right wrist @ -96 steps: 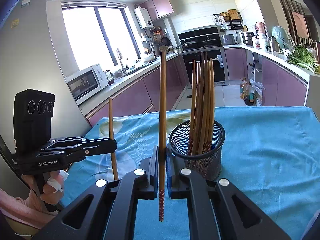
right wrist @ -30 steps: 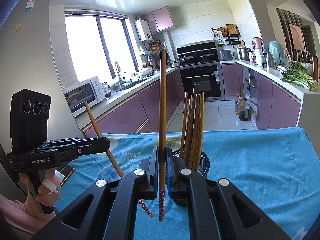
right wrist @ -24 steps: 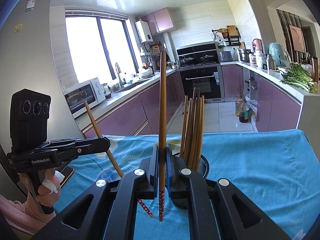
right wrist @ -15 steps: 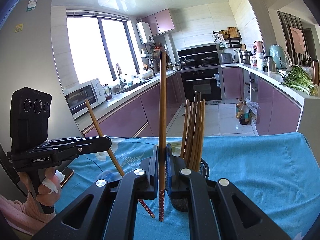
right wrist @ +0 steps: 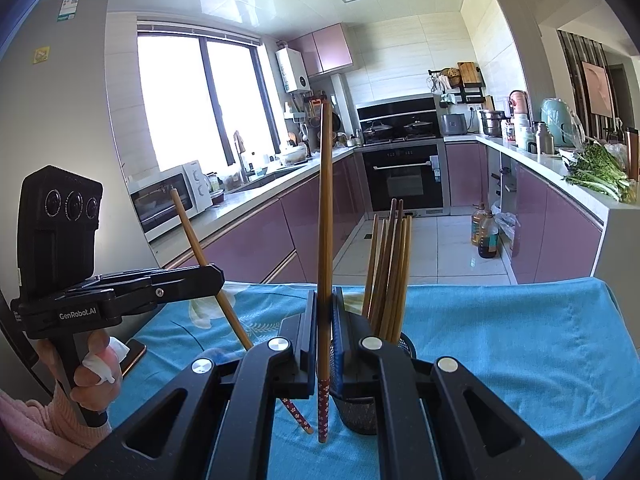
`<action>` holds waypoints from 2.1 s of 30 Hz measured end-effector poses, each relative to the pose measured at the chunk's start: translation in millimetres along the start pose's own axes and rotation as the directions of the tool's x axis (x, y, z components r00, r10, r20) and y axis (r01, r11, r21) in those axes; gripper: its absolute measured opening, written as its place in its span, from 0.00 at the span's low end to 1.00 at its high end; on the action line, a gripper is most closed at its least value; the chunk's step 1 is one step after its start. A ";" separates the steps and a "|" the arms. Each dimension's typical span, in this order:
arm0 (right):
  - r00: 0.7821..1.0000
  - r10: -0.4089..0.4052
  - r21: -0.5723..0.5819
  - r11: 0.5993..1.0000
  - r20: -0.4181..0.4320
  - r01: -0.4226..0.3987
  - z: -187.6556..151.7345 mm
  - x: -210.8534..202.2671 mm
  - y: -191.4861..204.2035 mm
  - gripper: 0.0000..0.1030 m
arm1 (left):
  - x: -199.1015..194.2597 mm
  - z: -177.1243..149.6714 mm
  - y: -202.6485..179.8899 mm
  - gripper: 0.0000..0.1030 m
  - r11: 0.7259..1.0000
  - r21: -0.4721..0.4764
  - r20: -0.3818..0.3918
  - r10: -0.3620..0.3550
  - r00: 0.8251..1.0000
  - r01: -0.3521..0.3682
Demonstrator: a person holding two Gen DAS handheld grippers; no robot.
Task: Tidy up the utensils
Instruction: 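Lower both upright chopsticks into the mesh cup beside the others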
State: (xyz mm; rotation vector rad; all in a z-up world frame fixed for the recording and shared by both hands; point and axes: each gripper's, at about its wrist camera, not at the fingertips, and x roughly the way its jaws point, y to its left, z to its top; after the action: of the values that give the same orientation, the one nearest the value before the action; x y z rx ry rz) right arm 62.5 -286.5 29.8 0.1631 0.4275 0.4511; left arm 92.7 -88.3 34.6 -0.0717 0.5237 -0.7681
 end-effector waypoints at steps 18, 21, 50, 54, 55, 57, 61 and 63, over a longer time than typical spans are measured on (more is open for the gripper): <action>1.000 -0.010 -0.011 1.000 0.023 0.010 6.7 -0.9 -0.8 0.06 | -3.5 15.1 -7.8 0.07 1.000 0.025 0.034 0.001 0.999 -0.002; 1.000 -0.011 -0.013 1.000 0.028 0.011 8.0 -1.2 -0.5 0.06 | -4.3 16.1 -9.9 0.07 1.000 0.028 0.040 -0.002 0.999 0.001; 0.999 -0.017 -0.019 1.000 0.039 0.018 13.2 -1.1 -0.3 0.06 | -9.7 31.7 -22.2 0.07 0.998 0.059 0.061 0.025 0.998 -0.028; 0.999 -0.018 -0.021 1.000 0.041 0.019 14.4 -1.0 0.0 0.06 | -10.4 35.3 -20.1 0.07 0.998 0.060 0.063 0.024 0.998 -0.028; 0.999 -0.019 -0.021 1.000 0.041 0.020 14.4 -1.0 0.0 0.06 | -10.9 35.3 -20.5 0.07 0.998 0.061 0.064 0.024 0.998 -0.028; 0.999 -0.021 -0.022 1.000 0.042 0.022 14.6 -0.9 -0.1 0.06 | -10.9 36.3 -20.3 0.07 0.998 0.062 0.064 0.025 0.998 -0.029; 0.999 -0.025 -0.021 0.999 0.043 0.026 15.6 0.6 -1.0 0.06 | -11.5 37.0 -19.7 0.07 0.998 0.061 0.063 0.025 0.998 -0.029; 0.999 -0.026 -0.021 0.999 0.043 0.027 15.9 1.1 -0.9 0.06 | -10.9 37.7 -19.1 0.07 0.998 0.061 0.063 0.026 0.998 -0.030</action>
State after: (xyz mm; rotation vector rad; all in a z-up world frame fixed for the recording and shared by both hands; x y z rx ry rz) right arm 70.7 -287.7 43.4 0.1457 0.3822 0.4256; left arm 91.9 -99.4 76.7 -0.0310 0.4413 -0.7521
